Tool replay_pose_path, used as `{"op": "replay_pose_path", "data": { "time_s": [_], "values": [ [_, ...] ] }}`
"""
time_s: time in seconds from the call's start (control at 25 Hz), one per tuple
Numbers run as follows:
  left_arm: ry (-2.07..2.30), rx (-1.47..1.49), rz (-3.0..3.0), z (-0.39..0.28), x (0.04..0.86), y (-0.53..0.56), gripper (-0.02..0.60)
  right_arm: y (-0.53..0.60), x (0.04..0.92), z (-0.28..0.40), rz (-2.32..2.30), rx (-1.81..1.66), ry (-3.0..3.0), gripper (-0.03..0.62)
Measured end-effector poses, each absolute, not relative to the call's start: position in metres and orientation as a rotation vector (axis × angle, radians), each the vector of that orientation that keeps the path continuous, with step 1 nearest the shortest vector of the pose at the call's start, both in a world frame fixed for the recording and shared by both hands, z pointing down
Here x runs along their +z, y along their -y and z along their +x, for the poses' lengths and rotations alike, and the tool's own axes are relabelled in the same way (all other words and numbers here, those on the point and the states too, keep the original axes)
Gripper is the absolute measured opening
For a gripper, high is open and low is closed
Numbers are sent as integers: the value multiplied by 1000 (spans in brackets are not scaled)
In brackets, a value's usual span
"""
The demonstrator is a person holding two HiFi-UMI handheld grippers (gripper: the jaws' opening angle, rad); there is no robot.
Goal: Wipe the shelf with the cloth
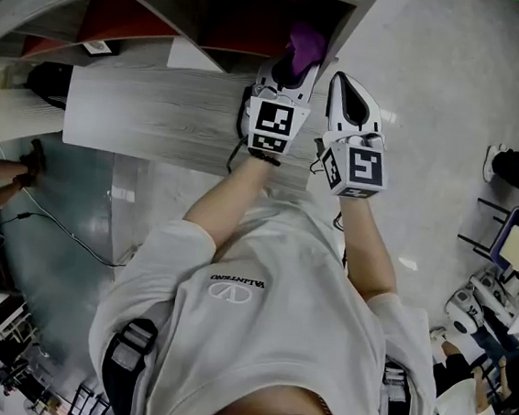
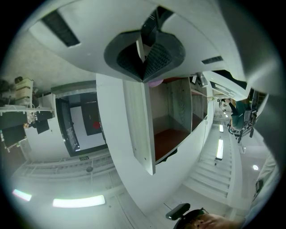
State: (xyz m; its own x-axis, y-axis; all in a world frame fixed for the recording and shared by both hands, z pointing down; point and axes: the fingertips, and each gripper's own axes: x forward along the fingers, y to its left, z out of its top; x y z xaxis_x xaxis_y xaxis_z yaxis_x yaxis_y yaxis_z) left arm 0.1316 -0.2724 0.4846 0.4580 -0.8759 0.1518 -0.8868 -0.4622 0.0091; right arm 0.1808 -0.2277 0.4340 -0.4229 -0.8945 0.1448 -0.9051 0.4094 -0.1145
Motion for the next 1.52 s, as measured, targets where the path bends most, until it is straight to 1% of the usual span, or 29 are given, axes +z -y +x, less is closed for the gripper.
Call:
{"op": "replay_pose_path", "data": {
  "time_s": [0.32,1.52],
  "values": [
    [1565,219,2651,135,477,271,103,227,430,179,1653,265,2597,0],
    [1547,121,2770,133,401,268,103,229,375,176,1722,162,2647,0]
  ]
}}
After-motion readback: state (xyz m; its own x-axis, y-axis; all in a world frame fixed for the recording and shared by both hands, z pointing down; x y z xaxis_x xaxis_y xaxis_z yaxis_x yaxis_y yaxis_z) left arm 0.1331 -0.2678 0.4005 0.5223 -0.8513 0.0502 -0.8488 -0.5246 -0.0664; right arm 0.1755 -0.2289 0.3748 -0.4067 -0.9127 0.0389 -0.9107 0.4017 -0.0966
